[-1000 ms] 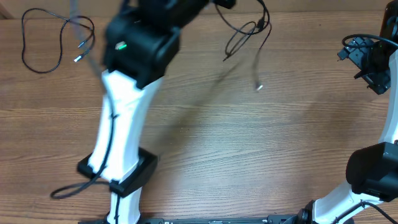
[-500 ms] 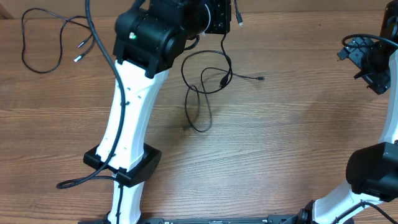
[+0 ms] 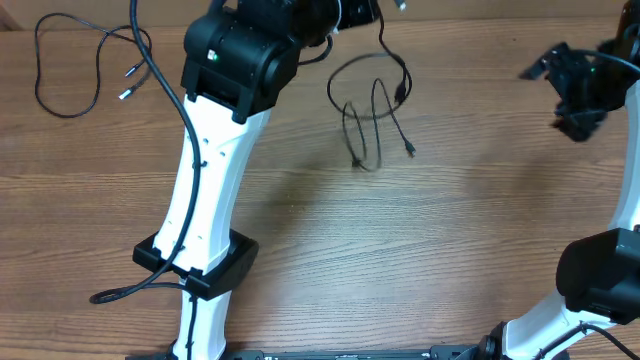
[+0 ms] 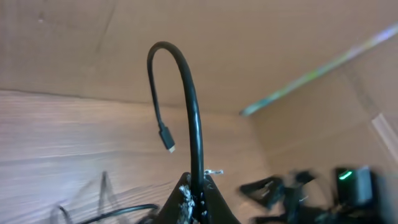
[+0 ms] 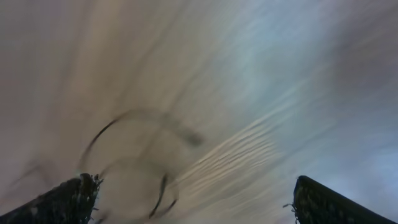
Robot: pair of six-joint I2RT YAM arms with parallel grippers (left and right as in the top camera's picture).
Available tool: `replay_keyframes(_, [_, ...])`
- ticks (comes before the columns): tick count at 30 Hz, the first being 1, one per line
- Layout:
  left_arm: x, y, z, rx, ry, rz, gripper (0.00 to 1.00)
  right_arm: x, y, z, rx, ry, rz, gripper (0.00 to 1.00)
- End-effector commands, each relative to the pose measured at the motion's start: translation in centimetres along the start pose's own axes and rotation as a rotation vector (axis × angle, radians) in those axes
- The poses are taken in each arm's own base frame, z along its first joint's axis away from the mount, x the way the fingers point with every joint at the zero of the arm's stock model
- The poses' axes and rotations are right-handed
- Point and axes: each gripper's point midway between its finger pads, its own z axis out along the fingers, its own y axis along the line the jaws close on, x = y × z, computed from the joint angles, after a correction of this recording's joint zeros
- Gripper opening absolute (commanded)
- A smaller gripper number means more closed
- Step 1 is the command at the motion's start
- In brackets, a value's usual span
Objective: Untangle cables
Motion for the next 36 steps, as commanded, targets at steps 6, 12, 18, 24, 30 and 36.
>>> replay_keyframes(6, [-2.1,-2.2,-1.4,0.124,-0.032,-0.238,0.04,9.7,11.3,1.4,-0.328,0.235,-0.353,1.00])
replay_keyframes(12, [-3.4,-1.6,-1.6,0.124,-0.076,-0.269,0.04,14.3,16.3,2.9,-0.375,0.216,-0.528,1.00])
replay_keyframes(18, [-3.3,-1.9,-1.8,0.164,-0.034,-0.280,0.04,13.8,16.4,4.6,-0.220,0.078,-0.430,1.00])
replay_keyframes(24, [-2.2,-3.2,-2.6,0.281,0.096,-0.304,0.04,10.0,14.7,6.0,-0.062,-0.147,-0.280,0.94])
replay_keyframes(30, [-3.4,-4.4,-3.9,0.400,0.126,-0.294,0.04,9.7,14.7,8.4,-0.090,-0.154,-0.225,0.85])
replay_keyframes(36, [-5.1,-3.0,-5.3,0.449,0.162,-0.350,0.04,9.1,13.3,10.5,-0.059,-0.184,-0.220,0.75])
